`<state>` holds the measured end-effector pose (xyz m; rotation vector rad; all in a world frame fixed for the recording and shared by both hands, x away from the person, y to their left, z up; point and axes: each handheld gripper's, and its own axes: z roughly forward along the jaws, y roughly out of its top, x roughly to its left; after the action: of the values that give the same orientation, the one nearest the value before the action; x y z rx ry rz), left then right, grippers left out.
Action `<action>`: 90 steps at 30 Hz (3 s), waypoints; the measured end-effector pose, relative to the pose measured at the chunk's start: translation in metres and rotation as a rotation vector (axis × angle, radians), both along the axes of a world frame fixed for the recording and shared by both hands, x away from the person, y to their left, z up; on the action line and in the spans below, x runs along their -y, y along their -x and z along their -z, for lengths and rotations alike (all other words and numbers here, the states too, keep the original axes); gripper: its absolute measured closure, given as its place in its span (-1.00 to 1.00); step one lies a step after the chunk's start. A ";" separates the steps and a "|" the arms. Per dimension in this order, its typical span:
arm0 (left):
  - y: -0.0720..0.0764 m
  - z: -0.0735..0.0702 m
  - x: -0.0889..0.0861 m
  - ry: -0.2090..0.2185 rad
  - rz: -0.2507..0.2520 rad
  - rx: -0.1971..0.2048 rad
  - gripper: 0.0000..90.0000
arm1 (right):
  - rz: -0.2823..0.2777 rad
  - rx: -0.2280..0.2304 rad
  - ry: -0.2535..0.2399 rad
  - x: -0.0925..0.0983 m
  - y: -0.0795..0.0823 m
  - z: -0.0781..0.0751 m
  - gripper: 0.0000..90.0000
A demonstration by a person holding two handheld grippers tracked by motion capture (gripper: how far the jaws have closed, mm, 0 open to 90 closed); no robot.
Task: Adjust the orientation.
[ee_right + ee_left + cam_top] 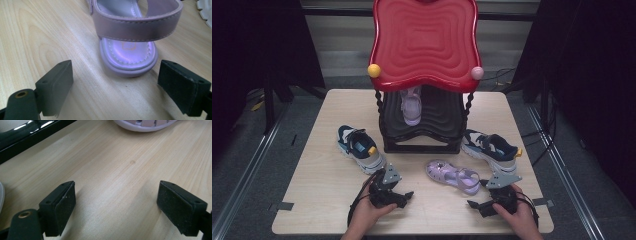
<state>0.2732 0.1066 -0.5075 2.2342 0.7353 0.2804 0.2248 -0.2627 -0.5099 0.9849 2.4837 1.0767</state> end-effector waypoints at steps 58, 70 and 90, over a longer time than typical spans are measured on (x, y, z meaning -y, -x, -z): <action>-0.001 0.001 0.001 -0.015 0.025 -0.008 -0.81 | 0.072 0.048 -0.083 -0.020 -0.029 -0.002 -0.58; -0.002 0.001 0.001 -0.012 0.027 -0.009 -0.82 | 0.064 0.060 -0.099 -0.020 -0.027 -0.003 -0.53; -0.002 0.001 0.001 -0.013 0.028 -0.009 -0.82 | 0.059 0.084 -0.079 -0.023 -0.021 -0.007 -0.63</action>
<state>0.2748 0.1054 -0.5082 2.2574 0.7085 0.2623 0.2453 -0.2400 -0.5033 1.0075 2.3473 1.1799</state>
